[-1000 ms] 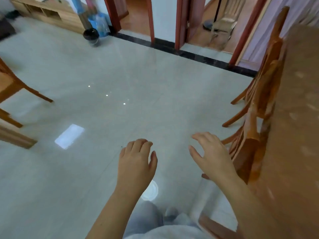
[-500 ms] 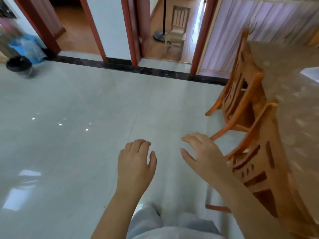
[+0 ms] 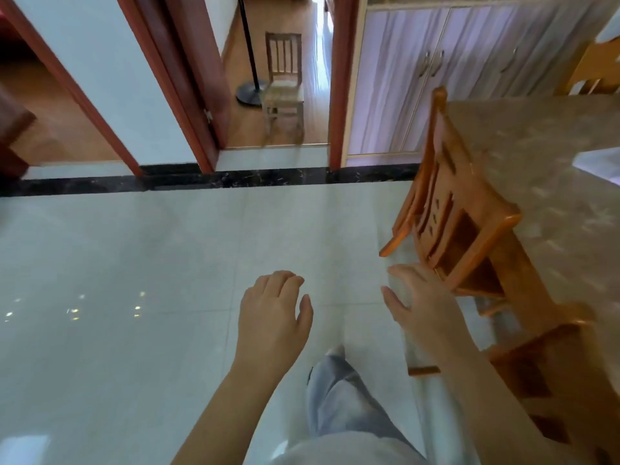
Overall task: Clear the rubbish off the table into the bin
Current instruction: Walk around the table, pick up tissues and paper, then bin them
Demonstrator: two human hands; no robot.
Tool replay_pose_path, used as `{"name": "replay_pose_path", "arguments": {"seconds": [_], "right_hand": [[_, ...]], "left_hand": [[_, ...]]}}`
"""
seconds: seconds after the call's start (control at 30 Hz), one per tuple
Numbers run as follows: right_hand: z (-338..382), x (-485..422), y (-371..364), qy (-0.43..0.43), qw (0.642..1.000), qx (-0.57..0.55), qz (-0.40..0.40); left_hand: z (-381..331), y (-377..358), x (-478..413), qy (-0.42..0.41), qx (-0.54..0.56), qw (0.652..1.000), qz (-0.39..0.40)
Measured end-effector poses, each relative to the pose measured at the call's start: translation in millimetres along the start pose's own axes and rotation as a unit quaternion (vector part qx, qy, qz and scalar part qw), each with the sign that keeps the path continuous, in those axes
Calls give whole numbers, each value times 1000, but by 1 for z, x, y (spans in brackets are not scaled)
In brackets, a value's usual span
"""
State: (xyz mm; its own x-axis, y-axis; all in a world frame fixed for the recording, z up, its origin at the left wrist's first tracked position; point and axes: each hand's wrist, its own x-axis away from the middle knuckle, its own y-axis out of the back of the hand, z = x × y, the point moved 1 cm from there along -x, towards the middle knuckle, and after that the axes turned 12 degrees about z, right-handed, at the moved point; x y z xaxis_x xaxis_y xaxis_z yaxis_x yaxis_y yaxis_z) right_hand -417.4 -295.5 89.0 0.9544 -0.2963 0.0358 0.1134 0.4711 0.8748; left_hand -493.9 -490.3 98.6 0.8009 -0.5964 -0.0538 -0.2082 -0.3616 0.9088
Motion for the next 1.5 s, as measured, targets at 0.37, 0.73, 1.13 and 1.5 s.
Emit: {"name": "replay_pose_path", "arguments": {"seconds": [0.37,0.73,1.13,1.5], "right_hand": [[-64,-180,85,-79,993,16,-86],[-84,-406,123,-173,972,39,-152],[-129,-591,151,-210,963,27,-164],[-280,-697,229,-284,928,-9,-242]], "left_hand": [[-22,0,-254,-89,41,995,30],[17,-3,-518,-180,58,979,68],[12,-24,-732,-294,80,948,96],[-106,-77,-929,-408,61,903,120]]}}
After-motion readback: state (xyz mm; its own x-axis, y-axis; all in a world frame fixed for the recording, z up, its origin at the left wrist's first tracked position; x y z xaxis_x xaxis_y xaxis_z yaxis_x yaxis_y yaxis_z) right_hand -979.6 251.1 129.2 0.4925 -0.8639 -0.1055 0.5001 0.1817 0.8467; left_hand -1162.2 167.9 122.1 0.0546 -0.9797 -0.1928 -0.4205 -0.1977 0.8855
